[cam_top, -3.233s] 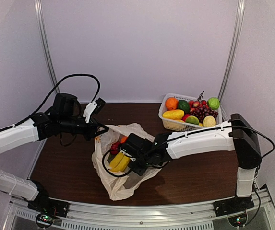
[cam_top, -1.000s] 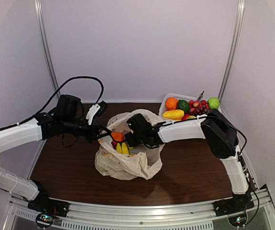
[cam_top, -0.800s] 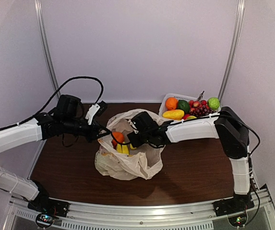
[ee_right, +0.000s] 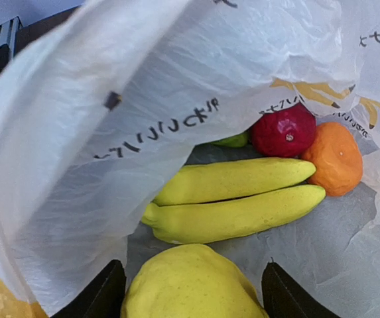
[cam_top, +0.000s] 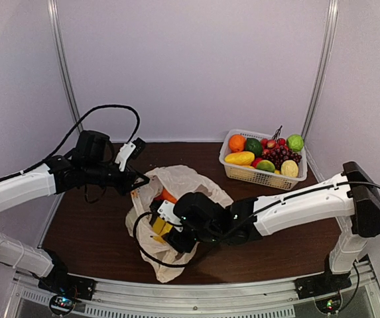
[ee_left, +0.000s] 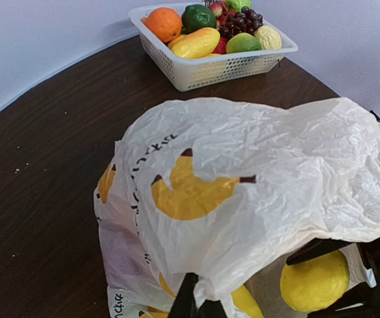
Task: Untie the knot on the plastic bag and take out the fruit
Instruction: Pick up the fake fruit from the takeout bag.
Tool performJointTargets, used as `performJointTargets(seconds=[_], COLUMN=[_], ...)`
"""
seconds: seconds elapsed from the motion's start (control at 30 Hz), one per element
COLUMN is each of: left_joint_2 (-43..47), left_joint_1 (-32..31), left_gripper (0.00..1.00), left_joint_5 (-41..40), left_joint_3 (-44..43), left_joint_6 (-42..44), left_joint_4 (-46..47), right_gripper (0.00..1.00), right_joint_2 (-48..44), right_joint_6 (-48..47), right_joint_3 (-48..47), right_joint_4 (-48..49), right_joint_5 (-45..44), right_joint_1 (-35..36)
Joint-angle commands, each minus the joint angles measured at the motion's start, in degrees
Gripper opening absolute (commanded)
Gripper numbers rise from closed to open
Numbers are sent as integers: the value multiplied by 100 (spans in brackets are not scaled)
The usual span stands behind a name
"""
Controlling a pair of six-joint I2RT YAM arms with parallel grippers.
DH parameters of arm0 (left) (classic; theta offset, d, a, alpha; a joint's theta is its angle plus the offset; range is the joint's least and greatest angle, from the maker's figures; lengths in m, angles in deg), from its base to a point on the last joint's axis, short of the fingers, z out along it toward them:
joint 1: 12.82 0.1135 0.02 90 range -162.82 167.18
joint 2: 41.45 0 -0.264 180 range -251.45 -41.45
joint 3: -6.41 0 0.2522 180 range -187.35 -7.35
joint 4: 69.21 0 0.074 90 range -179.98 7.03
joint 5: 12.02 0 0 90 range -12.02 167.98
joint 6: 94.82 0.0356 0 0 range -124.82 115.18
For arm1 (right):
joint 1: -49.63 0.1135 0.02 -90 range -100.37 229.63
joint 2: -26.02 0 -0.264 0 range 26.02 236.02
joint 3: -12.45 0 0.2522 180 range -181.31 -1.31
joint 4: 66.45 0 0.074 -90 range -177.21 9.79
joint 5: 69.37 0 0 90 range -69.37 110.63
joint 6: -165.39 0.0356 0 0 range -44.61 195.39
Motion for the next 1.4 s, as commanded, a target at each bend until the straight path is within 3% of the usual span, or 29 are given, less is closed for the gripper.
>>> performJointTargets(seconds=[0.0, 0.5, 0.83, 1.13, 1.37], left_joint_2=[100, 47, 63, 165, 327], left_joint_1=[22, 26, 24, 26, 190], left_gripper=[0, 0, 0, 0, 0], left_joint_5=[-53, -80, -105, -319, -719], left_joint_3=[-82, -108, -100, -55, -22], left_joint_6=[-35, -31, -31, -143, -219], left_joint_4=[117, 80, 71, 118, 114], right_gripper=[56, 57, 59, 59, 59], right_joint_2=[-480, -1413, -2292, -2654, -2807], right_joint_6=[258, 411, 316, -185, 258], right_joint_3=[-203, -121, -24, -859, -825], right_joint_4=[29, 583, 1503, -387, -1646], right_joint_5=[-309, -646, -454, -2702, -2520], right_joint_1=[295, 625, 656, 390, -1328])
